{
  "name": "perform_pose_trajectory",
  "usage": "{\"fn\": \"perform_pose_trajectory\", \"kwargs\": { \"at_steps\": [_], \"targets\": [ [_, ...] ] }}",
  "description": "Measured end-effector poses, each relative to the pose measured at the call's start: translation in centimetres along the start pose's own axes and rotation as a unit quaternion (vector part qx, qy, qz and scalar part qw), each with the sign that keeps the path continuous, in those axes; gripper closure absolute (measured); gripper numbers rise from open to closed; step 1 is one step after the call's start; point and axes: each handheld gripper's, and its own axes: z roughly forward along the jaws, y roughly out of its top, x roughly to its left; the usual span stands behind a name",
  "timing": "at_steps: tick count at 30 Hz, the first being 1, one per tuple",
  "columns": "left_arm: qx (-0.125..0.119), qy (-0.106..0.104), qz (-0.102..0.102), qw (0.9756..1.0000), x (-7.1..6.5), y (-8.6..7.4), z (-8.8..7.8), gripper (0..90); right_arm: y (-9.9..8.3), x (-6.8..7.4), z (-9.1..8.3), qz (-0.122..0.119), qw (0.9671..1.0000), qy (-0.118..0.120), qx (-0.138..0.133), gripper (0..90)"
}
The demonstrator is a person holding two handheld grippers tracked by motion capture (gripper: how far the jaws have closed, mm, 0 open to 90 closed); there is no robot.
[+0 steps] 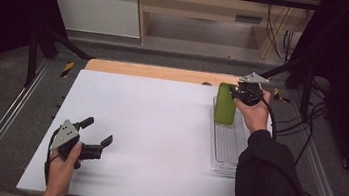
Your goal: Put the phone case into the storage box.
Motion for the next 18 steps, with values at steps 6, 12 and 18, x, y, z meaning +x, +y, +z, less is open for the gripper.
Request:
{"fn": "perform_pose_trajectory", "kwargs": {
  "at_steps": [6,12,18],
  "targets": [
    [0.0,0.001,0.0,1.0,0.04,0.0,-0.02,3.1,0.09,0.18,0.27,-0.001,1.0,-0.005,-0.003,60.3],
    [0.001,0.0,-0.001,1.0,0.02,-0.01,-0.02,3.1,0.07,0.54,0.61,0.002,0.9999,-0.011,-0.009,50.2],
    [-0.001,0.001,-0.001,1.0,0.05,0.01,-0.06,3.1,0.1,0.54,0.62,0.012,0.9997,-0.023,-0.002,40.0]
  ]
}}
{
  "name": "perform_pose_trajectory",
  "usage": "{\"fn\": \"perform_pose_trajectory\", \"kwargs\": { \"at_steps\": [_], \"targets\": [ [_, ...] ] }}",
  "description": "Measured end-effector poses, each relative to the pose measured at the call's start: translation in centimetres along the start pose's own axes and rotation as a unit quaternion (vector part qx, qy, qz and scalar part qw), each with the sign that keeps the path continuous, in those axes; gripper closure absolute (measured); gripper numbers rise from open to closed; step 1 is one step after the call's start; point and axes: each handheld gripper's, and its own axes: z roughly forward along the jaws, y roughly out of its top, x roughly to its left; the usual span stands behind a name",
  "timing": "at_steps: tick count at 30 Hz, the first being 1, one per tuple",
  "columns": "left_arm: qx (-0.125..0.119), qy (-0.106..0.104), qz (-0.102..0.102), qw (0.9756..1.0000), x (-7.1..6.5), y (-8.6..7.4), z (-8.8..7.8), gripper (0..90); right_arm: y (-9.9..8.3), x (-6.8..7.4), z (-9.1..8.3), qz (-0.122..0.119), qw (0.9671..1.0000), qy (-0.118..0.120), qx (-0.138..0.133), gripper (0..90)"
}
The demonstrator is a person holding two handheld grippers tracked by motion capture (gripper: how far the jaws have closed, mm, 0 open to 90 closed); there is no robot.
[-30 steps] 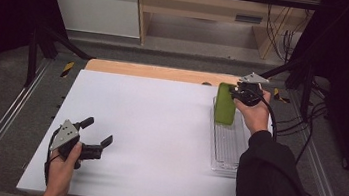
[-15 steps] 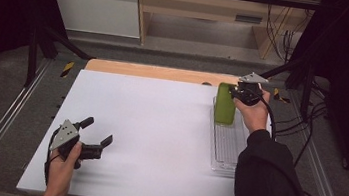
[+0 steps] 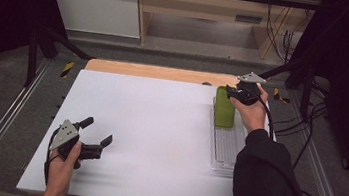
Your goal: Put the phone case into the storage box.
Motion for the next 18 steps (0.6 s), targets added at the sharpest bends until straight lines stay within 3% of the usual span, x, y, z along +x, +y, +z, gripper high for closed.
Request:
{"fn": "perform_pose_trajectory", "kwargs": {
  "at_steps": [11,18],
  "targets": [
    [-0.006,0.0,-0.006,1.0,0.0,0.0,-0.1,2.6,0.6,0.1,-1.1,0.018,0.9998,-0.007,0.006,19.5],
    [-0.005,0.004,-0.004,1.0,0.1,0.1,-0.2,2.3,0.8,0.1,-1.6,0.03,0.9994,-0.011,0.013,13.6]
  ]
}}
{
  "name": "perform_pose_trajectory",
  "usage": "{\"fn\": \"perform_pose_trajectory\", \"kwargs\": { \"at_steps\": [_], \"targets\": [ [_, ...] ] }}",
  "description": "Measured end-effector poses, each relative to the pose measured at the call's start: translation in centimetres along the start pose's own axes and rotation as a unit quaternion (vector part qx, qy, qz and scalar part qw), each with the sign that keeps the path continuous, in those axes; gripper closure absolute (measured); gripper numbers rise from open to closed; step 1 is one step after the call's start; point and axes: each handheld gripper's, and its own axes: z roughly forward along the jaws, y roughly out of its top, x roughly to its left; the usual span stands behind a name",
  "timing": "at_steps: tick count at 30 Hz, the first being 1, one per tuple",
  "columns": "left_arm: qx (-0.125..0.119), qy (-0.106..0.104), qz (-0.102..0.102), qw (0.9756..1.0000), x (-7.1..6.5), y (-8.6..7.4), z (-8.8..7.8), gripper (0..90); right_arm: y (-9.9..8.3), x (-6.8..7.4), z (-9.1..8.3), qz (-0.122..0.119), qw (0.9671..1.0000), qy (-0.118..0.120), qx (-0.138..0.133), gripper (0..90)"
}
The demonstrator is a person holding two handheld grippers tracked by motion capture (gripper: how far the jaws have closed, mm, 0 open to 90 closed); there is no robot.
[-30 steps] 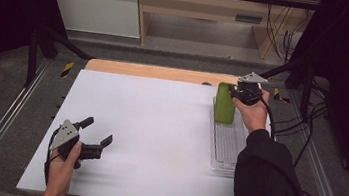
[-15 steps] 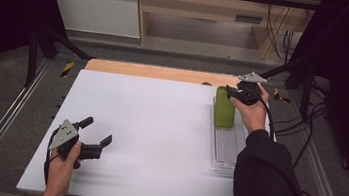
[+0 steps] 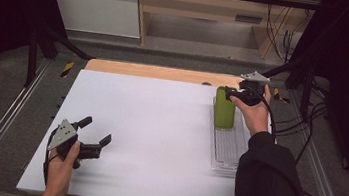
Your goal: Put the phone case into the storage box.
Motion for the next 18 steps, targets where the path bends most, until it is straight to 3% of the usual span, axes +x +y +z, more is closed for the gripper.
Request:
{"fn": "perform_pose_trajectory", "kwargs": {
  "at_steps": [18],
  "targets": [
    [0.0,0.001,0.004,1.0,0.1,0.04,-0.07,1.8,0.36,0.7,-0.35,0.038,0.9989,0.028,0.007,9.9]
  ]
}}
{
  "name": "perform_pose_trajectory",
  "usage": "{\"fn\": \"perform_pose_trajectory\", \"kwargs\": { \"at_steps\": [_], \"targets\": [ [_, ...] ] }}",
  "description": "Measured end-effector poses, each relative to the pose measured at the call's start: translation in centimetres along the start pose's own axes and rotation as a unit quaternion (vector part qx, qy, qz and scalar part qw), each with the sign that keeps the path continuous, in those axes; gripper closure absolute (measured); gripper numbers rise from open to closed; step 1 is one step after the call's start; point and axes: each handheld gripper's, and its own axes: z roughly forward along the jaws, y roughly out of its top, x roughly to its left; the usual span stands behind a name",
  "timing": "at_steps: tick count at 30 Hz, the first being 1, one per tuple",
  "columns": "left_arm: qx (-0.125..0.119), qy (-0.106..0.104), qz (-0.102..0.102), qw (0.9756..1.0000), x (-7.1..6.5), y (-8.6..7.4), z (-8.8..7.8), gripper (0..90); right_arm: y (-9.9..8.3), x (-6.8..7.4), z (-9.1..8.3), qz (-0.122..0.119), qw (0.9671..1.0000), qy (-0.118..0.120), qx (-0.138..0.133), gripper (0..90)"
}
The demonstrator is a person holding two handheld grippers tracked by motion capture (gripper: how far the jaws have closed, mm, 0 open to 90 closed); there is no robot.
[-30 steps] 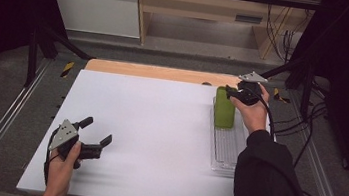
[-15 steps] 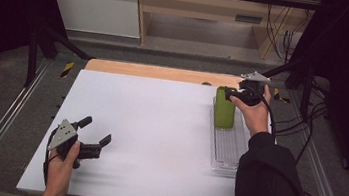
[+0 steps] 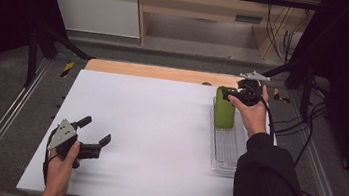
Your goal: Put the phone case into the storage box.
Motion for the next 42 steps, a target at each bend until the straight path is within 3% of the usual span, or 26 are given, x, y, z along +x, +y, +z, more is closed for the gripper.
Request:
{"fn": "perform_pose_trajectory", "kwargs": {
  "at_steps": [25,35,42],
  "targets": [
    [-0.007,0.007,0.001,1.0,0.4,0.1,-0.4,1.5,0.5,0.5,-0.6,0.069,0.9972,0.029,-0.004,6.3],
    [-0.011,0.008,0.002,0.9999,0.5,0.2,-0.6,1.6,0.9,1.0,-1.5,0.078,0.9963,0.033,-0.014,5.4],
    [-0.014,0.011,0.005,0.9998,0.6,0.3,-1.1,1.6,1.5,1.5,-3.0,0.078,0.9958,0.038,-0.03,5.2]
  ]
}}
